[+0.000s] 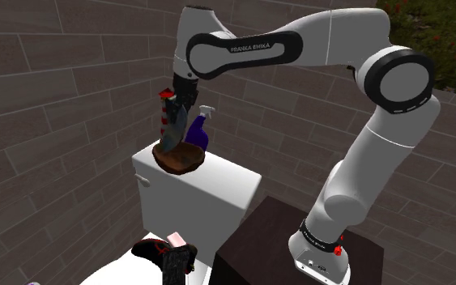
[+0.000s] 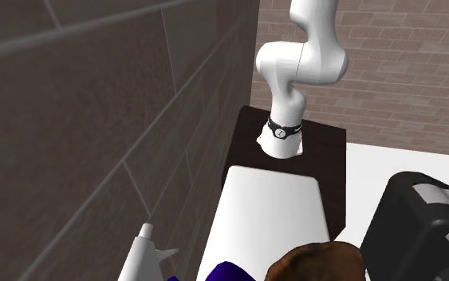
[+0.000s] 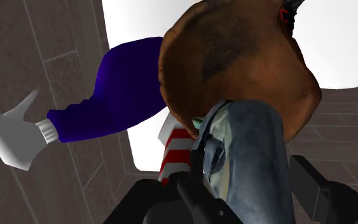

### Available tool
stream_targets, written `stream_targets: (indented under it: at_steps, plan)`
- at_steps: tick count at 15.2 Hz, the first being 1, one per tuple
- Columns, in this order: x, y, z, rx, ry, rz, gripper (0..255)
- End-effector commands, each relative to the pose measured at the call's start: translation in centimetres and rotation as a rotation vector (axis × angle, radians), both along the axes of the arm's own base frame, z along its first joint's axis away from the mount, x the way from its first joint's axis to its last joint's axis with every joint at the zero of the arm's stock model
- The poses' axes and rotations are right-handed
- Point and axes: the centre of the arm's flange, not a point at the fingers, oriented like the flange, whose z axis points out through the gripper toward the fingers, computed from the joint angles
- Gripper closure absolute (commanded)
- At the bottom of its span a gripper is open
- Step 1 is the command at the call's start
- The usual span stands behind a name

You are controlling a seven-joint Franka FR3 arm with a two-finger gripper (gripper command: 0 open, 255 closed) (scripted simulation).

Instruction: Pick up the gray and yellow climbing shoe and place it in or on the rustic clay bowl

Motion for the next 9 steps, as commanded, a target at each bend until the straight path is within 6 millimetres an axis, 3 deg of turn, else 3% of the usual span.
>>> stream_targets:
  at_steps: [1,9]
  plan:
    - [1.8,2.2,0.0,0.001,-0.001,-0.001,255]
    - [1.8,2.2,-4.2,0.001,-0.001,-0.001,255]
